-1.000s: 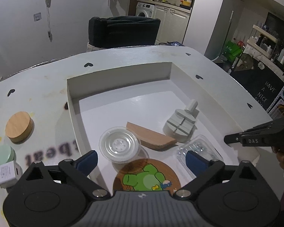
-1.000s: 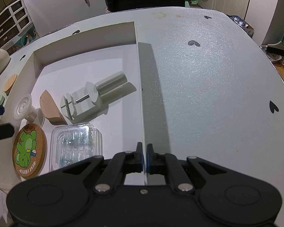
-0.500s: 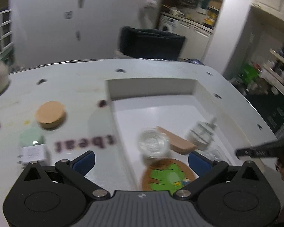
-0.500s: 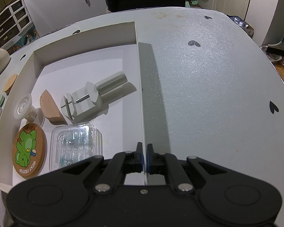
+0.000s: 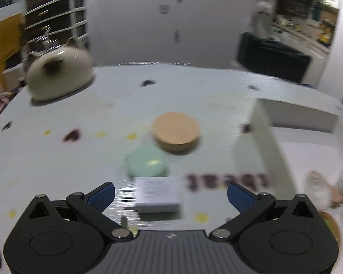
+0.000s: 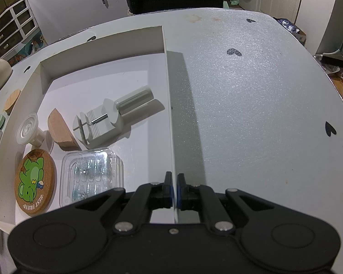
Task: Organize rigid objects
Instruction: 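Move the left gripper to the white charger plug and grasp it, then carry the white charger with the left gripper into the tray, release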
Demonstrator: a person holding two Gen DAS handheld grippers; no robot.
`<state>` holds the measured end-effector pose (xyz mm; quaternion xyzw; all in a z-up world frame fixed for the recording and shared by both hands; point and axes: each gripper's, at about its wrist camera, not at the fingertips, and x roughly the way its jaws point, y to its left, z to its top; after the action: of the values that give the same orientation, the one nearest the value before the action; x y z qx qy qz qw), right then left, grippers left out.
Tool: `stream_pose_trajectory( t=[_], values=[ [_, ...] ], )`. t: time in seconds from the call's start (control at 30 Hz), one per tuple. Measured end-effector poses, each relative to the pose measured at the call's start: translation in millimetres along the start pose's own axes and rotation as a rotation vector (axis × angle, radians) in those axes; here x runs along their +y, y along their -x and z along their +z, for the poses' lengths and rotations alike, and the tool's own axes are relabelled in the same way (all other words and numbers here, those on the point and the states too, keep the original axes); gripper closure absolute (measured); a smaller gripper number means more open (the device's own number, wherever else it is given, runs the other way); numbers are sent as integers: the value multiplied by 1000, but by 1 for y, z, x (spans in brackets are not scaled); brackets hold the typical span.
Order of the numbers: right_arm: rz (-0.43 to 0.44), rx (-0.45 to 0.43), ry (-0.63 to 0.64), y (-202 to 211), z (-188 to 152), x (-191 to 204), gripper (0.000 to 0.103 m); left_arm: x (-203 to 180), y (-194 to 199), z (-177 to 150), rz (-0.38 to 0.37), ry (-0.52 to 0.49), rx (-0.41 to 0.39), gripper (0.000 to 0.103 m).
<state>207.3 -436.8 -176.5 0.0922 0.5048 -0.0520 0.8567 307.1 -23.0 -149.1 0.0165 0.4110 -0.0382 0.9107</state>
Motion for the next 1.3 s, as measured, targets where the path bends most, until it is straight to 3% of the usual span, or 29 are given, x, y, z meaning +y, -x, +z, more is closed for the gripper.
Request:
stream_pose_trajectory(
  t=[0.3,0.63,0.8,1.07,1.3],
  values=[
    [0,0,1,0,0,0,97,6,-19,-1,73,5,43,41],
    [0,0,1,0,0,0,97,3,-7,-3,53,11,22,41],
    [1,0,1,0,0,0,98,-7,10,14,26,-13,-21,41],
    [1,0,0,0,0,0,98,-64,30,55,-129,-134,-61,41],
    [2,0,-4,1,0,1,97,-133,26,61,-269,-247,-34,41]
  ],
)
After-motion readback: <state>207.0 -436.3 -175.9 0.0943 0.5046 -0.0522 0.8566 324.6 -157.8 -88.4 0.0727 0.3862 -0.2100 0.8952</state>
